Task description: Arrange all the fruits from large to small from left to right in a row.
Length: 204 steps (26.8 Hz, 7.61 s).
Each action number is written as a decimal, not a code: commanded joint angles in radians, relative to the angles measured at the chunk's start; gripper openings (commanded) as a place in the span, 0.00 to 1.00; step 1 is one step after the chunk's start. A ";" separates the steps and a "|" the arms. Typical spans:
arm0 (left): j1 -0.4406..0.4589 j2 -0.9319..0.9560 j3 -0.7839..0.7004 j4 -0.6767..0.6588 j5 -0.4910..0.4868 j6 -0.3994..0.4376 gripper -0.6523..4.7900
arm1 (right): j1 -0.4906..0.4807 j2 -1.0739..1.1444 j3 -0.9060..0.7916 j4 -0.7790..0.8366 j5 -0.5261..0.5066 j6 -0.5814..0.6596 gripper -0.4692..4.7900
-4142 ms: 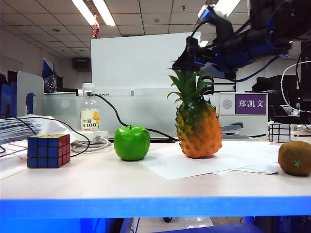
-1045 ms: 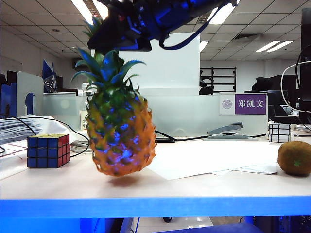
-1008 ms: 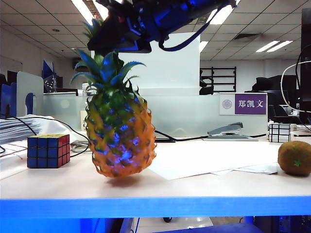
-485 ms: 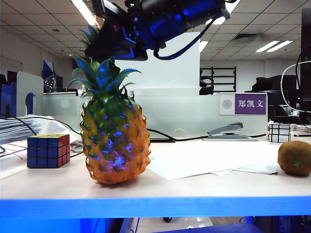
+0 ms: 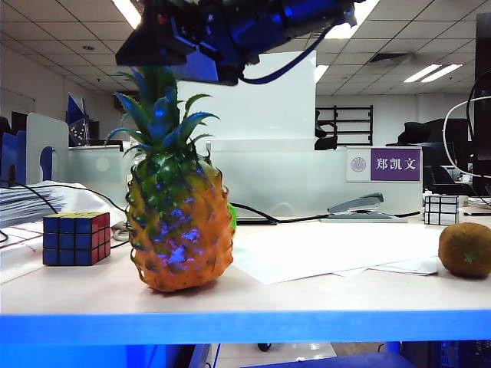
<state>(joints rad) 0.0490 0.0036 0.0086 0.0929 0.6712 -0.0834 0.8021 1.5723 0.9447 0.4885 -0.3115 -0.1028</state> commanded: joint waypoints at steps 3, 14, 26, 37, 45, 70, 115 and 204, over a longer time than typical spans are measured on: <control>0.001 -0.002 0.001 0.013 0.007 -0.003 0.11 | 0.001 -0.005 0.007 0.048 0.006 0.001 0.76; 0.001 -0.002 0.001 0.008 0.007 -0.003 0.11 | -0.004 -0.009 0.007 0.243 0.058 0.002 1.00; 0.001 -0.002 0.001 0.006 0.014 -0.003 0.28 | -0.223 -0.092 0.008 0.333 0.186 -0.025 1.00; 0.001 -0.002 0.001 -0.002 0.027 -0.008 0.28 | -0.499 0.167 0.066 0.006 -0.303 0.124 1.00; 0.001 -0.002 0.001 -0.002 0.054 -0.031 0.28 | -0.499 0.325 0.301 -0.299 -0.525 0.020 1.00; 0.001 -0.002 0.001 -0.002 0.093 -0.045 0.28 | -0.406 0.450 0.407 -0.452 -0.475 -0.290 1.00; 0.001 -0.002 0.001 -0.010 0.090 -0.029 0.28 | -0.361 0.558 0.495 -0.381 -0.360 -0.203 0.09; -0.201 1.646 0.928 -0.049 -0.051 0.895 1.00 | -0.481 -0.460 0.740 -1.605 -0.449 -0.312 0.07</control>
<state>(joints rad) -0.1497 1.6444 0.9329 0.0212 0.6243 0.8127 0.3183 1.1164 1.6810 -1.1221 -0.7555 -0.4160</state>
